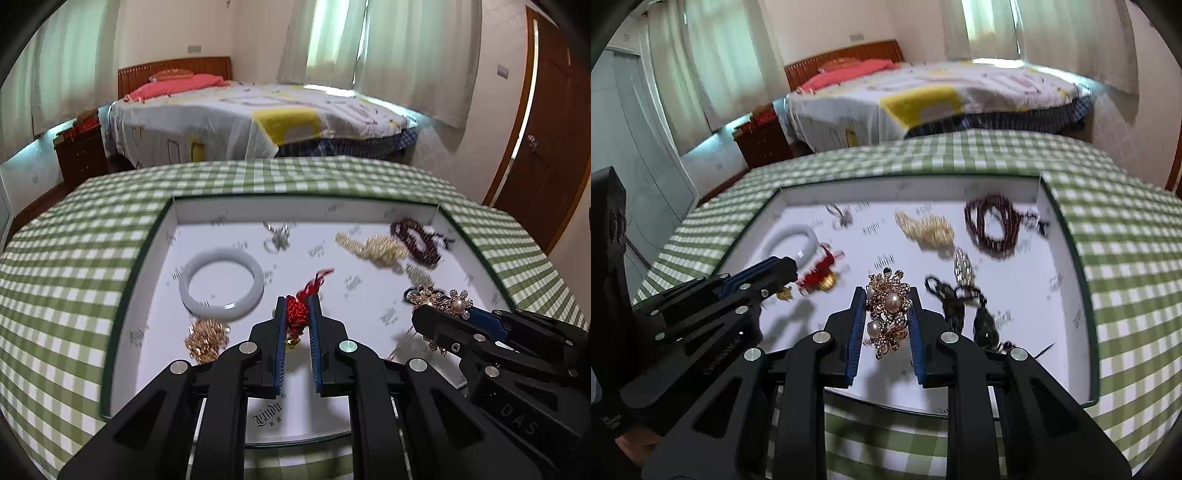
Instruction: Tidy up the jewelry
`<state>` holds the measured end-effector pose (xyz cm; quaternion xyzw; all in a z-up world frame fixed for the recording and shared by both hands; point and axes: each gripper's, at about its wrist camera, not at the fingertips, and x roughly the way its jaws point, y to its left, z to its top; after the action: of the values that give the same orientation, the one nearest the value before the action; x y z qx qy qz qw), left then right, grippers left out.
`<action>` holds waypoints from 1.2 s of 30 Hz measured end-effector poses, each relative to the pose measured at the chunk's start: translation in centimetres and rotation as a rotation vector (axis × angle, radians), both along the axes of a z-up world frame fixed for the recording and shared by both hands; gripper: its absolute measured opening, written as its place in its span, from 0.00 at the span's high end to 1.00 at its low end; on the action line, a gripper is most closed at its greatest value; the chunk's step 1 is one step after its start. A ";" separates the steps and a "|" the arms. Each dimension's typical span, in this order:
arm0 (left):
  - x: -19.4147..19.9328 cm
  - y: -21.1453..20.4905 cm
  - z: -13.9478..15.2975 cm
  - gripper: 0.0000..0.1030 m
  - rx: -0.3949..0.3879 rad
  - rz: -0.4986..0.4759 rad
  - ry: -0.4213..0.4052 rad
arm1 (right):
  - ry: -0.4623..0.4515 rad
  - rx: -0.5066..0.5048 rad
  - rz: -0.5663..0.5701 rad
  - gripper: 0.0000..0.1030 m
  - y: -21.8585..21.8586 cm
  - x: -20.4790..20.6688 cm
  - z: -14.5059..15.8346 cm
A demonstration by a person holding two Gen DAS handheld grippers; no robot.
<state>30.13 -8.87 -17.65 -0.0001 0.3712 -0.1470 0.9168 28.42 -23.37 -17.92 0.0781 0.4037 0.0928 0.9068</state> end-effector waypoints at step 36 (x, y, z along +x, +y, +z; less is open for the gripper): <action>-2.2 0.4 0.6 0.26 0.097 0.070 0.005 | -0.020 -0.042 -0.063 0.35 -1.5 -2.6 0.7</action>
<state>27.91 -8.48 -17.10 0.0309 0.3798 -0.0969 0.9195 25.77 -24.86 -17.23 0.0707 0.3939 0.0566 0.9147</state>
